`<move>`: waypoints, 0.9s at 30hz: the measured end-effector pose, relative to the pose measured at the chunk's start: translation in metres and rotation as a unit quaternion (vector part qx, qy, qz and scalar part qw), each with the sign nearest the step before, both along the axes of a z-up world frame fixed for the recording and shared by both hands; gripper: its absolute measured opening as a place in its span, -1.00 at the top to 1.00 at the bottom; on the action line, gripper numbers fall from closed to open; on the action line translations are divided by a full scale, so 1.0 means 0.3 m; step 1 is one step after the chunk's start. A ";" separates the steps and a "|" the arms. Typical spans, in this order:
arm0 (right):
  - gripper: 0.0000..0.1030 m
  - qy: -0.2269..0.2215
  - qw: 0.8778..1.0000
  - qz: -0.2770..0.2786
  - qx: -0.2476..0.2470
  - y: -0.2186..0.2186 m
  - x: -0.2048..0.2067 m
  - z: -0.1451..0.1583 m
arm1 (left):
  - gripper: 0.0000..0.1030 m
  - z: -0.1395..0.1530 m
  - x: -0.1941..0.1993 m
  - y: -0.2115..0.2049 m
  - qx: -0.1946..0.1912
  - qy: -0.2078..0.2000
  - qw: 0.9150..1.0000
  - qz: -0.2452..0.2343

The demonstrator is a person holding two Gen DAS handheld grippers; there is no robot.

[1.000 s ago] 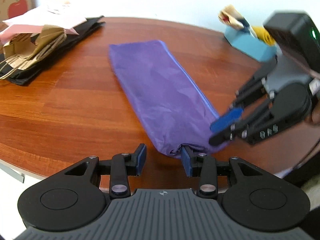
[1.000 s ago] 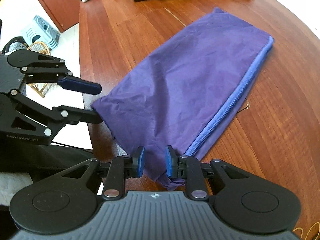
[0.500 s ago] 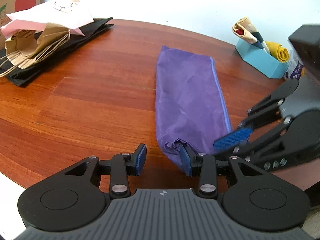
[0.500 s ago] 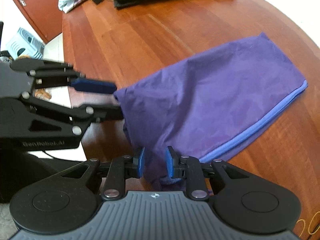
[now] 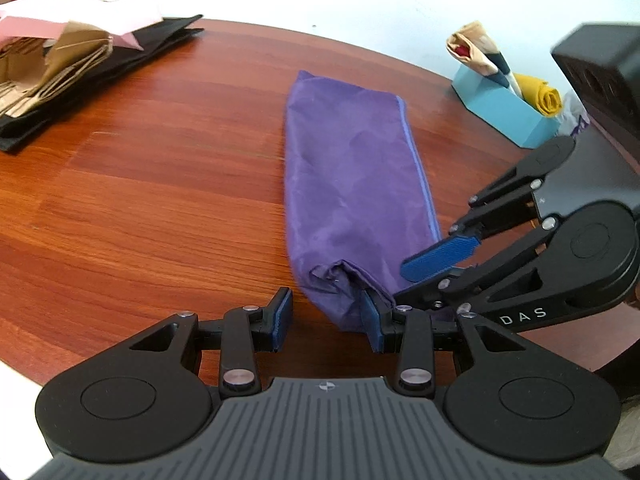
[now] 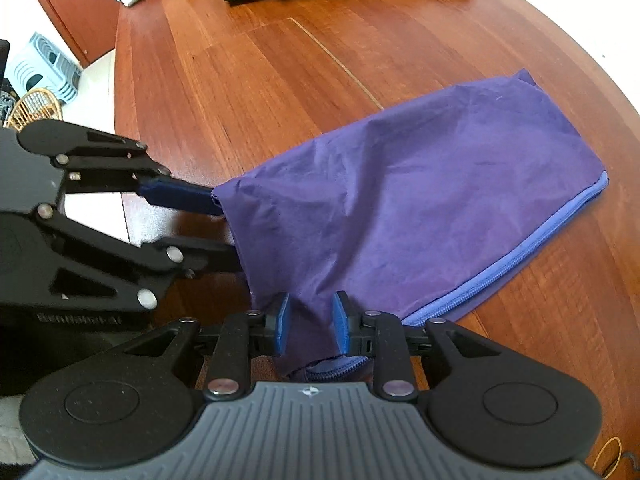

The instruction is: Fold shopping bag

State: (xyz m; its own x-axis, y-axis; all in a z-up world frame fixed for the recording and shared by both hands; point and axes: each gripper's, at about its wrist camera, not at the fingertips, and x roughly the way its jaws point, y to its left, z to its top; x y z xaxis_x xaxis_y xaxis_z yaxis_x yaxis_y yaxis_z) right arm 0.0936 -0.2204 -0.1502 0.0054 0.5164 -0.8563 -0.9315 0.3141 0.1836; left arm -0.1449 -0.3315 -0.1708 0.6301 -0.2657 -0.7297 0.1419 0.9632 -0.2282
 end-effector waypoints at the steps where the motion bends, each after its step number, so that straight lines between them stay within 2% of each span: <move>1: 0.44 -0.004 1.000 0.004 -0.002 0.001 -0.003 0.000 | 0.22 -0.003 0.002 -0.003 0.003 0.000 1.000 0.003; 6: 0.43 -0.021 1.000 0.016 -0.007 0.011 -0.017 0.002 | 0.19 -0.010 0.006 -0.030 0.035 -0.012 0.999 0.027; 9: 0.43 -0.023 1.000 0.014 -0.009 0.015 -0.019 0.002 | 0.22 -0.006 -0.006 -0.024 0.047 -0.015 0.997 0.066; 16: 0.43 -0.019 1.000 0.013 -0.009 0.018 -0.013 -0.001 | 0.22 0.012 -0.026 0.000 0.050 -0.031 0.993 0.102; 21: 0.44 -0.020 1.000 0.012 -0.007 0.016 -0.013 -0.003 | 0.22 0.002 -0.020 0.027 0.030 -0.022 0.992 0.124; 25: 0.45 -0.022 1.000 0.013 -0.007 0.017 -0.016 -0.004 | 0.27 0.001 -0.029 0.068 -0.026 -0.030 0.992 0.124; 27: 0.45 -0.023 1.000 0.016 -0.009 0.020 -0.016 -0.004 | 0.31 0.009 -0.036 0.066 -0.035 -0.040 0.992 0.115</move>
